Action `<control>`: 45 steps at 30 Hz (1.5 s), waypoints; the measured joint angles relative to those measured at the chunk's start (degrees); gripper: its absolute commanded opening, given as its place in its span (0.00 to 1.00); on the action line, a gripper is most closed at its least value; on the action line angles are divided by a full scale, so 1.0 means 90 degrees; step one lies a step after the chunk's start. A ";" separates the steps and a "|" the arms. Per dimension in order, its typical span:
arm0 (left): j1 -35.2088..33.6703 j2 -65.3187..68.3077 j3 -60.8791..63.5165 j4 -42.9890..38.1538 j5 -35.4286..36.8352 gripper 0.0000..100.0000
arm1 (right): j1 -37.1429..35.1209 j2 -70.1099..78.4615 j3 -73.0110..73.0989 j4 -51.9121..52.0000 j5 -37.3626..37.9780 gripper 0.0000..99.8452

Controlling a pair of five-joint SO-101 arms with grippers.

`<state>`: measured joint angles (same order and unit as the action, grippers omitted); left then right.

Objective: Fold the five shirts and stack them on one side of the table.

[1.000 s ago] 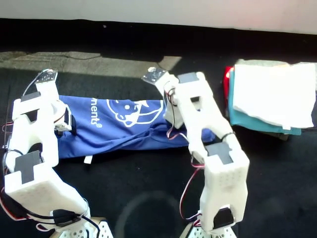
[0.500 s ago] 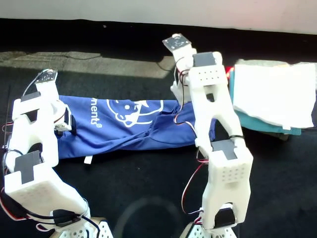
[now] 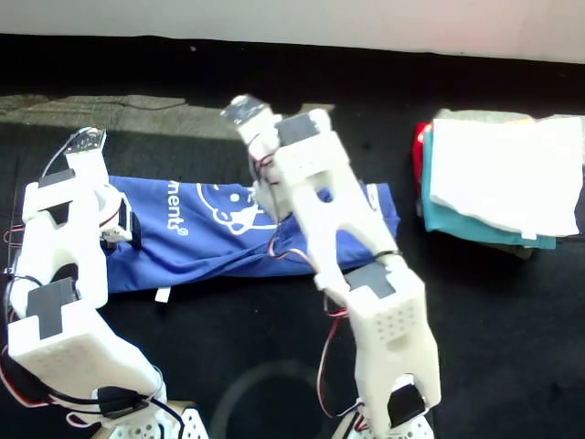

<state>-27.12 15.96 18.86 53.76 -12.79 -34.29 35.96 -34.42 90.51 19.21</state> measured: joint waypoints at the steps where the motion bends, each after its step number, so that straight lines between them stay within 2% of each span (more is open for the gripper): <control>1: 0.0000 0.0000 0.0000 0.0000 0.0000 0.15 | -0.0127 0.0176 -0.0029 -0.0059 0.0000 0.01; 9: 0.0000 0.0000 0.0000 0.0000 0.0000 0.15 | -0.0459 0.0889 -0.0039 -0.0479 0.0000 0.01; 17: 0.0000 0.0000 0.0000 0.0000 0.0000 0.15 | -0.0908 0.0879 -0.0039 0.0547 0.0000 0.01; 23: 0.0000 -0.0020 0.0000 0.0020 0.0000 0.15 | -0.0938 0.0879 -0.0244 0.0674 0.0000 0.01; 26: 0.0000 -0.0020 -0.0244 0.0420 -0.0010 0.15 | -0.0908 0.0860 -0.0567 0.0674 0.0000 0.01; 29: 0.0000 -0.0029 -0.0654 0.1026 0.0107 0.16 | -0.0752 0.0498 -0.0928 0.0684 0.0000 0.01; 34: -0.0098 -0.0254 -0.1641 0.1836 0.0664 0.27 | -0.0293 -0.0352 -0.1182 0.1026 0.0000 0.01; 38: -0.0391 0.0029 -0.2286 0.1944 0.0694 0.26 | 0.0186 -0.1065 -0.1182 0.1094 0.0000 0.01; 45: -0.0547 0.1524 -0.3155 0.1993 0.0518 0.26 | 0.0879 -0.2725 -0.0781 0.1104 0.0000 0.01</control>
<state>-32.04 29.67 -9.54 71.69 -8.13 -26.37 11.43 -41.45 100.44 19.21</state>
